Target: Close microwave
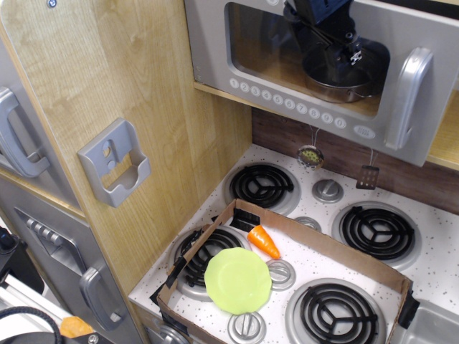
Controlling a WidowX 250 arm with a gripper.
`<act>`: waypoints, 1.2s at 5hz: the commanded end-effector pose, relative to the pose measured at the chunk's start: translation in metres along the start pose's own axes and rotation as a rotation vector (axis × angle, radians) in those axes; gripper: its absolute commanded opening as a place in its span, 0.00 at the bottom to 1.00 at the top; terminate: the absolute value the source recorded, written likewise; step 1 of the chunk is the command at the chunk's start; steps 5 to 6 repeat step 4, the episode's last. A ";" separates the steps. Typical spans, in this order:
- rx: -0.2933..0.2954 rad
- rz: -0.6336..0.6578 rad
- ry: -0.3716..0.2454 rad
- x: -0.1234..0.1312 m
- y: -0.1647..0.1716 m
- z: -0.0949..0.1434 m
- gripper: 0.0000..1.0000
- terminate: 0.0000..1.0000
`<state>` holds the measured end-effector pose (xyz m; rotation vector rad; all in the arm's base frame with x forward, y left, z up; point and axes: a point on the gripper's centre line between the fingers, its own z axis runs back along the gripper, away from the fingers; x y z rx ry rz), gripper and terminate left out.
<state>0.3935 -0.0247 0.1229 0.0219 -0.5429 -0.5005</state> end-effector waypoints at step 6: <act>0.054 -0.032 -0.127 0.027 0.000 0.012 1.00 1.00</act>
